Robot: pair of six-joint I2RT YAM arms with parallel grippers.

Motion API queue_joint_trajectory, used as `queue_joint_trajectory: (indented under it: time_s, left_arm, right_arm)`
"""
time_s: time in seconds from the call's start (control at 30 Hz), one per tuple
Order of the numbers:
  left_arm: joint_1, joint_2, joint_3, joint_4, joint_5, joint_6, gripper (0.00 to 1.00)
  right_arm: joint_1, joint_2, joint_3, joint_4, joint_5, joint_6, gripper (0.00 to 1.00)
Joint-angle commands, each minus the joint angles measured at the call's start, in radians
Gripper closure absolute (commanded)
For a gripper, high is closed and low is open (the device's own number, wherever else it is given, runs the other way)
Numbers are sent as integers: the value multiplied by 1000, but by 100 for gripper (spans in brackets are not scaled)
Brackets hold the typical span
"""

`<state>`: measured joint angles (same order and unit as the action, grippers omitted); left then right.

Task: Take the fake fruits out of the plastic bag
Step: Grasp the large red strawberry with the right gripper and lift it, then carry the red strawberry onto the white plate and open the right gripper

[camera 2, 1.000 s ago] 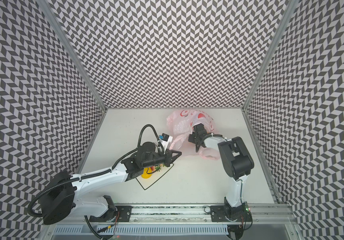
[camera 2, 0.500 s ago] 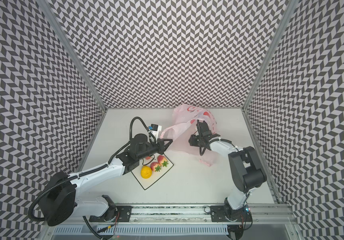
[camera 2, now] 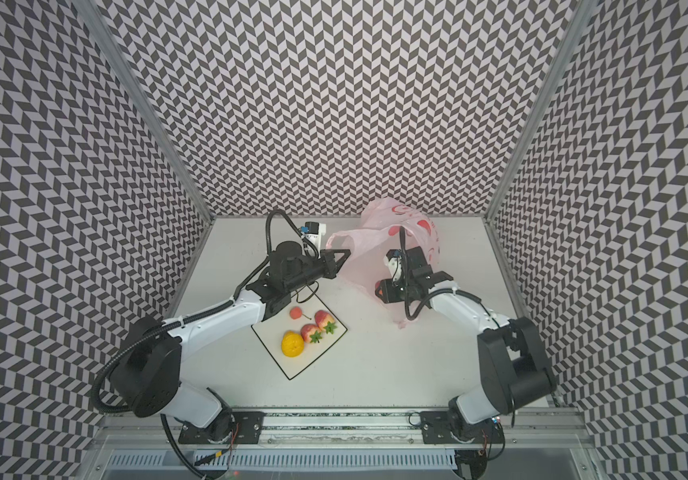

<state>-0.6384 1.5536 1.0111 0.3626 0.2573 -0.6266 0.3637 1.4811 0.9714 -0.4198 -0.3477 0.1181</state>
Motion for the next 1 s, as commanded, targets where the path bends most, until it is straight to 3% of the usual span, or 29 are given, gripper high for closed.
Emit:
queue_joint_trajectory:
  time_s: [0.0,0.3,0.47,0.6,0.77,0.97]
  left_arm:
    - [14,25,42,19,17,-26,100]
    - [49,93,89,21,49,-18,100]
    - [52,114,90,19,72,-12,100]
    - [58,106,76,17,96,22,100]
    - [92,117,117,-86,163,136,100]
    - [168,127,111,-103,230,154,100]
  right_arm:
    - [26,-80,-17,1,-57,-107,59]
    - [70,-126,2,-100,-286,-195,59]
    - [134,-158,9,-88,-322,-198,59]
    - [243,-190,-1,14,-198,-174,60]
    - [434,-207,-60,262,20,-166,61]
    - [552,-65,-24,419,195,-203,60]
